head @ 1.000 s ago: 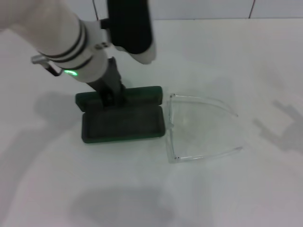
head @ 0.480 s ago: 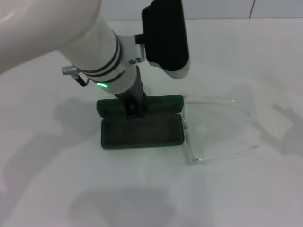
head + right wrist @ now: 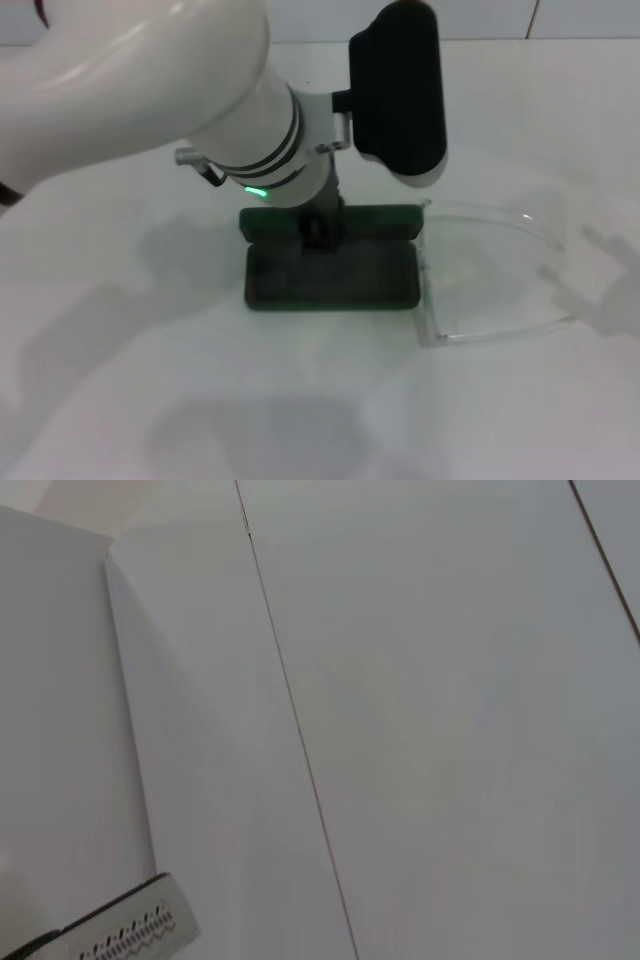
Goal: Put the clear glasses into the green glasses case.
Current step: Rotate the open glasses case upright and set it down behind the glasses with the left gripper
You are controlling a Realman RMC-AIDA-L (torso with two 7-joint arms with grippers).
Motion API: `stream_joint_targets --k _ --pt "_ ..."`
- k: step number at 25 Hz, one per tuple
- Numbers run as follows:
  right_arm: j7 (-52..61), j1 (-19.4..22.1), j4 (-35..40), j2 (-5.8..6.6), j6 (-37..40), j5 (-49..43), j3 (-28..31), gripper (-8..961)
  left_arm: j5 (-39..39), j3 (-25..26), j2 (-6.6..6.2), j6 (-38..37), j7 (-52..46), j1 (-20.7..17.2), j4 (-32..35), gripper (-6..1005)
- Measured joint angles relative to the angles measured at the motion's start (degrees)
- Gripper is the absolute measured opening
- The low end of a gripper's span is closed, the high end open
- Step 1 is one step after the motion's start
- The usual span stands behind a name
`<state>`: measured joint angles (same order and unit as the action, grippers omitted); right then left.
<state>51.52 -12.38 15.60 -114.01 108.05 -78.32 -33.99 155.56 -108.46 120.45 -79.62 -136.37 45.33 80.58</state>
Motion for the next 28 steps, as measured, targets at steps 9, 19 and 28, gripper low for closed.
stream_joint_targets --k 9,19,28 --pt "-0.1 0.4 -0.1 0.02 0.3 0.0 0.1 824 0.0 -0.6 0.04 2.8 -1.7 1.2 -0.3 207" --pt "-0.1 0.4 0.0 0.02 0.6 0.0 0.4 823 0.7 -1.4 -0.06 5.5 -3.1 1.3 -1.8 211" --pt "-0.1 0.5 -0.1 0.02 0.7 0.0 0.4 822 0.5 -1.5 -0.07 7.4 -2.9 0.8 -2.6 259"
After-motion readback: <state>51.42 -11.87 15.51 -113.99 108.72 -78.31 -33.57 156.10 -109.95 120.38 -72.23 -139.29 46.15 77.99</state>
